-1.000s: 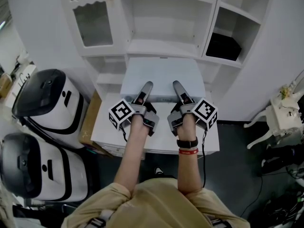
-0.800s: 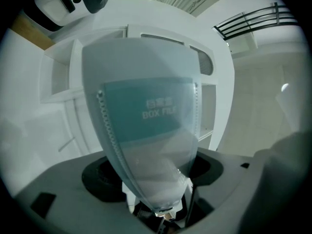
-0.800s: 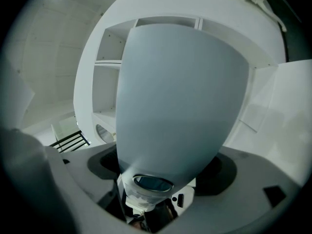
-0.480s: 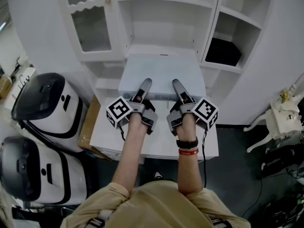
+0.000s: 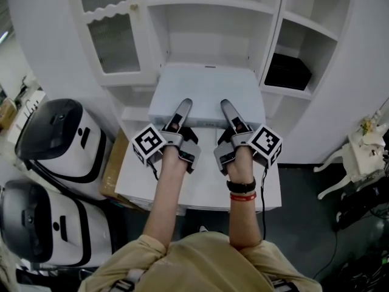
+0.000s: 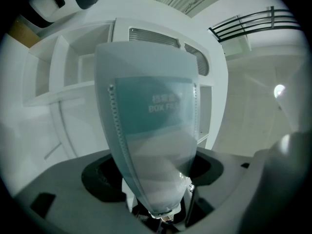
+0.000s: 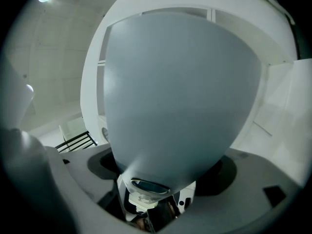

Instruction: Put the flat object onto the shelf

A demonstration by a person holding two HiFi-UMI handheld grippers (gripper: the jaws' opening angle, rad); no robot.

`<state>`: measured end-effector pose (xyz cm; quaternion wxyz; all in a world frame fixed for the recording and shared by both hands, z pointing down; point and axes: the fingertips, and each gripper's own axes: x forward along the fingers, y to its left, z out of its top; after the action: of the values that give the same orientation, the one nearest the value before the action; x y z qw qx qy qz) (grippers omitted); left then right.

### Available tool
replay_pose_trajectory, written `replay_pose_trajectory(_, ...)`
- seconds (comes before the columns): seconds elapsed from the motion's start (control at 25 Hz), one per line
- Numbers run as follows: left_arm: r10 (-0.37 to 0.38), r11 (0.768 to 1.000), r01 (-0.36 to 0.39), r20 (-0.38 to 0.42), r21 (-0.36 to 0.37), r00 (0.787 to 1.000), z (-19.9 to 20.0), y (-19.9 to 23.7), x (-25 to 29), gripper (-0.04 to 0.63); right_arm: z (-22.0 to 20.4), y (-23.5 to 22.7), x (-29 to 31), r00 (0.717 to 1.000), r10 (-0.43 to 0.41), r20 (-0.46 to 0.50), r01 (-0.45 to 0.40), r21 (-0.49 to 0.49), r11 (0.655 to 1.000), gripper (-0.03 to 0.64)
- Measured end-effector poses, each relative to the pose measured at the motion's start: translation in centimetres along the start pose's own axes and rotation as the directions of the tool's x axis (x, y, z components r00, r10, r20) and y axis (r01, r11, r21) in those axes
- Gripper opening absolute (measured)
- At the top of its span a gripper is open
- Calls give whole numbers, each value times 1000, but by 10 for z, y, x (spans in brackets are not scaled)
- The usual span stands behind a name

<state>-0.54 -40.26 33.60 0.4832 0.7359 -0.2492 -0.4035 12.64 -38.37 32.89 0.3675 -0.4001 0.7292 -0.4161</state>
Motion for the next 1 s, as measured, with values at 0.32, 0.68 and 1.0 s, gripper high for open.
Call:
replay_pose_trajectory(0.32, 13, 1000, -13, -11, 1, 1000, 7, 13, 18, 357, 11, -11, 16, 1000, -10, 16, 9, 19, 1000, 413)
replay_pose_trajectory(0.68, 56, 998, -56, -4, 4, 998, 20, 36, 47, 357, 27, -34, 47, 999, -31, 17, 30, 36, 999, 413)
replay_pose_trajectory(1.0, 65, 998, -65, -8, 5, 998, 31, 50, 72, 357, 42, -47, 73, 999, -34, 29, 33, 50, 998, 413)
